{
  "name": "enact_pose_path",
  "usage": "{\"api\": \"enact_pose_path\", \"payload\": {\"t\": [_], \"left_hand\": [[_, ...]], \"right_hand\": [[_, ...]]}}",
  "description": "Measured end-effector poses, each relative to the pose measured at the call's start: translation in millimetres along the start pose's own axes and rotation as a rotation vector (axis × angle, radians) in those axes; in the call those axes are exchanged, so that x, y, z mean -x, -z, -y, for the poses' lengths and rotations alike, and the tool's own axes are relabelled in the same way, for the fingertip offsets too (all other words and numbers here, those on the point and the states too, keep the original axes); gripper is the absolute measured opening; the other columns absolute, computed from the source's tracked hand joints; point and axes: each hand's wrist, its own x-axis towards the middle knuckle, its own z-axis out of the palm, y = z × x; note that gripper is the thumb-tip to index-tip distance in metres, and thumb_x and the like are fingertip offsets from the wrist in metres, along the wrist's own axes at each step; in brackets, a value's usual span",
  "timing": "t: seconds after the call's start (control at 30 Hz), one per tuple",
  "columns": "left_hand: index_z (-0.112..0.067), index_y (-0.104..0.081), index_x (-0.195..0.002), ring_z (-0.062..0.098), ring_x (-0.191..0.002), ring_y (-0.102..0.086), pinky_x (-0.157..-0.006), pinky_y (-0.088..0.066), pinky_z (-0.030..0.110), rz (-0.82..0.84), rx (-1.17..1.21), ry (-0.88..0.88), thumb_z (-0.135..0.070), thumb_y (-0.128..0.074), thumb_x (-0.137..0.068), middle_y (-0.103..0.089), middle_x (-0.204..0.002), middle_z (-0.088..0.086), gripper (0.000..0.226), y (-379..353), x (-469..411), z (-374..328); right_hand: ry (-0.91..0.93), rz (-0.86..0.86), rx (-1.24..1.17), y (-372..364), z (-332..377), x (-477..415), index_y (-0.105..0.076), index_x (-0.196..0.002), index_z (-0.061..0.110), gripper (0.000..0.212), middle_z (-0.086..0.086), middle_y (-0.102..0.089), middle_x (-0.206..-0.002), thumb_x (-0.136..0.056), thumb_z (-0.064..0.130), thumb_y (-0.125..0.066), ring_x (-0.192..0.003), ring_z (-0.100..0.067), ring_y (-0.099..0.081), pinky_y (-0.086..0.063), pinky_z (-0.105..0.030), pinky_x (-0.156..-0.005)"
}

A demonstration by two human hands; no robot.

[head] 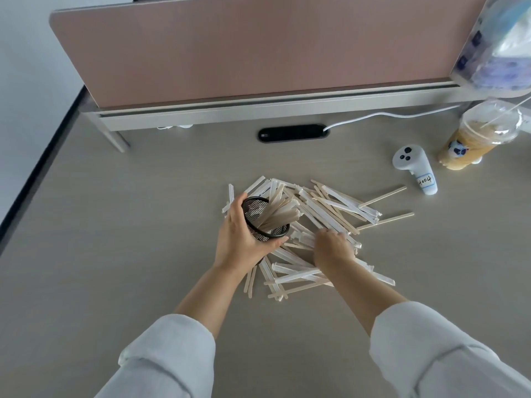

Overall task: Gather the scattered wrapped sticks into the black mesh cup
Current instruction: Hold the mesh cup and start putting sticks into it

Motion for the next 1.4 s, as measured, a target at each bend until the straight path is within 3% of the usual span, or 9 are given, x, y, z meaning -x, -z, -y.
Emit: {"api": "enact_pose_path", "payload": {"t": [0.13,0.27,0.37,0.53,0.67,0.83,1.0,1.2,1.4], "left_hand": [[-0.013,-0.029,-0.133,0.024,-0.118,-0.049,-0.099,-0.041,0.039,-0.022,-0.078,0.000,-0.043,-0.085,-0.049,-0.049,-0.132,0.006,0.106,1.3,-1.4,4.0],[-0.014,-0.024,-0.136,0.023,-0.121,-0.047,-0.101,-0.033,0.041,-0.012,-0.147,0.017,-0.048,-0.082,-0.050,-0.048,-0.134,0.004,0.109,0.9,-4.4,5.9],[-0.016,-0.022,-0.137,0.021,-0.122,-0.044,-0.102,-0.028,0.037,0.026,-0.149,0.025,-0.048,-0.081,-0.053,-0.046,-0.135,0.001,0.108,-1.7,-5.9,2.6],[-0.017,-0.020,-0.138,0.020,-0.124,-0.043,-0.105,-0.026,0.036,0.084,-0.237,0.013,-0.050,-0.080,-0.052,-0.046,-0.135,-0.001,0.109,-9.5,-7.4,-1.2],[-0.016,-0.019,-0.139,0.021,-0.124,-0.045,-0.106,-0.029,0.037,0.145,-0.174,-0.024,-0.051,-0.081,-0.050,-0.048,-0.135,0.001,0.114,-21.5,-4.5,-15.1],[-0.023,-0.025,-0.134,0.014,-0.116,-0.048,-0.097,-0.038,0.028,0.149,0.075,0.041,-0.037,-0.086,-0.049,-0.048,-0.114,-0.017,0.106,-33.4,-4.3,-40.9],[-0.026,-0.033,-0.127,0.010,-0.118,-0.039,-0.092,-0.028,0.017,0.072,0.117,0.071,-0.036,-0.087,-0.047,-0.035,-0.108,-0.024,0.097,-33.3,-7.6,-30.6],[-0.059,-0.027,-0.102,0.003,-0.109,-0.046,-0.088,-0.032,0.018,0.048,0.218,0.067,-0.037,-0.087,-0.045,-0.045,-0.109,-0.029,0.085,-35.3,-4.3,-23.4],[-0.038,-0.033,-0.120,0.004,-0.108,-0.049,-0.088,-0.036,0.020,0.045,0.300,0.128,-0.035,-0.088,-0.046,-0.052,-0.115,-0.018,0.092,-36.4,-6.6,-19.5]], "right_hand": [[-0.035,-0.124,-0.269,12.8,-4.3,-8.3,-0.042,-0.122,0.002,0.030,-0.017,-0.052,-0.128,-0.092,0.000,-0.040,-0.113,-0.038,-0.055,-0.043,-0.040,-0.078],[-0.024,-0.456,-0.766,50.2,-9.2,-13.0,-0.045,-0.107,0.000,0.014,-0.022,-0.060,-0.088,-0.095,0.006,-0.042,-0.079,-0.039,-0.055,-0.031,-0.031,-0.062],[-0.035,-0.620,-1.085,85.4,-11.8,-15.6,-0.050,-0.079,0.011,0.016,-0.001,-0.046,-0.060,-0.093,0.017,-0.048,-0.057,-0.023,-0.041,-0.025,-0.026,-0.055],[-0.126,-0.572,-1.989,133.5,-13.8,-7.3,-0.033,-0.055,0.019,0.038,0.006,-0.033,-0.037,-0.088,0.014,-0.050,-0.033,-0.011,-0.027,-0.026,-0.018,-0.039],[-0.126,-0.472,-2.349,146.6,-0.6,-1.3,-0.036,-0.057,0.019,0.041,0.004,-0.036,-0.042,-0.094,0.024,-0.052,-0.033,-0.009,-0.029,-0.031,-0.020,-0.041],[-0.166,-0.327,-2.167,112.3,31.7,5.4,-0.048,-0.058,0.018,0.036,0.001,-0.047,-0.047,-0.092,0.024,-0.058,-0.037,-0.009,-0.042,-0.039,-0.025,-0.048],[0.137,-0.205,-1.882,104.0,34.9,14.6,-0.061,-0.073,0.012,0.019,-0.005,-0.067,-0.076,-0.091,0.006,-0.056,-0.070,-0.012,-0.064,-0.051,-0.026,-0.077],[0.223,-0.302,-1.830,106.8,37.5,17.0,-0.059,-0.077,0.013,0.024,-0.004,-0.069,-0.081,-0.097,0.012,-0.046,-0.069,-0.005,-0.068,-0.052,-0.011,-0.067],[0.255,-0.468,-1.162,102.4,39.2,22.3,-0.070,-0.106,0.015,0.049,-0.002,-0.065,-0.119,-0.094,0.034,-0.026,-0.107,-0.011,-0.054,-0.037,-0.015,-0.079]]}}
